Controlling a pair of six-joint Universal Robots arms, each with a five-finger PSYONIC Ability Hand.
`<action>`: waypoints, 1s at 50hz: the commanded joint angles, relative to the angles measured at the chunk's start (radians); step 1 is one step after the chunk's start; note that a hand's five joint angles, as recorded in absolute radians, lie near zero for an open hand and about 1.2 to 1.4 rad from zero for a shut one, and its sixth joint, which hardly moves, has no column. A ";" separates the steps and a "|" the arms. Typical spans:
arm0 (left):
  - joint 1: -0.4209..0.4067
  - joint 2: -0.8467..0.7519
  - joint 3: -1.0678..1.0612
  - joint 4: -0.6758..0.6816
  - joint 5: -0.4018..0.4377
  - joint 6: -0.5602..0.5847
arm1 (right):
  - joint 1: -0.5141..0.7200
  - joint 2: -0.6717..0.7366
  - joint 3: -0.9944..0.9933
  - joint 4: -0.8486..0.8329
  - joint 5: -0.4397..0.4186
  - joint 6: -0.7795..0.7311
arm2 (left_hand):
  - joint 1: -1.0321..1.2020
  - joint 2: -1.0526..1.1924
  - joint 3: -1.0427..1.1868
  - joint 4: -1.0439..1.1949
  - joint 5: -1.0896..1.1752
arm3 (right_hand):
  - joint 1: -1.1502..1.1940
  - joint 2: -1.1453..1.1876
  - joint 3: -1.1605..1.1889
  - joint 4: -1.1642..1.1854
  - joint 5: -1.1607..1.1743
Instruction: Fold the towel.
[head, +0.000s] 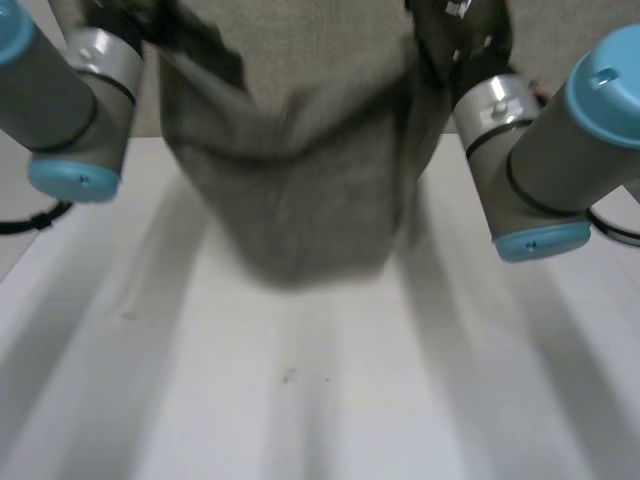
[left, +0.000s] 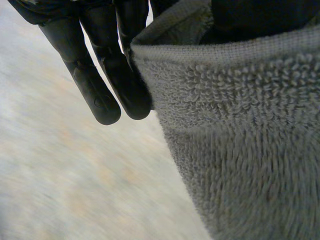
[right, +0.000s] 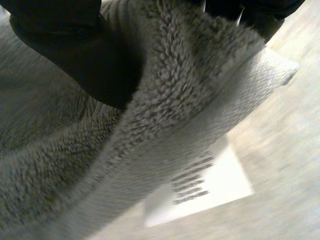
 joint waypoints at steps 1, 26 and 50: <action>0.029 0.074 -0.175 0.052 -0.020 -0.098 | -0.002 -0.047 0.126 -0.039 -0.033 -0.093 | 0.226 0.184 0.186 0.185 0.208 | 0.421 0.225 0.216 0.212 0.250; 0.054 0.023 -0.760 0.061 -0.026 -0.076 | -0.147 0.011 0.494 0.241 -0.058 -0.161 | -0.860 -0.902 -0.901 -0.902 -0.878 | 0.421 0.225 0.216 0.212 0.250; 0.199 0.370 -0.976 0.064 0.430 -0.069 | -0.250 0.028 0.465 0.232 -0.046 -0.136 | -0.731 -0.773 -0.772 -0.773 -0.750 | 0.421 0.225 0.216 0.212 0.250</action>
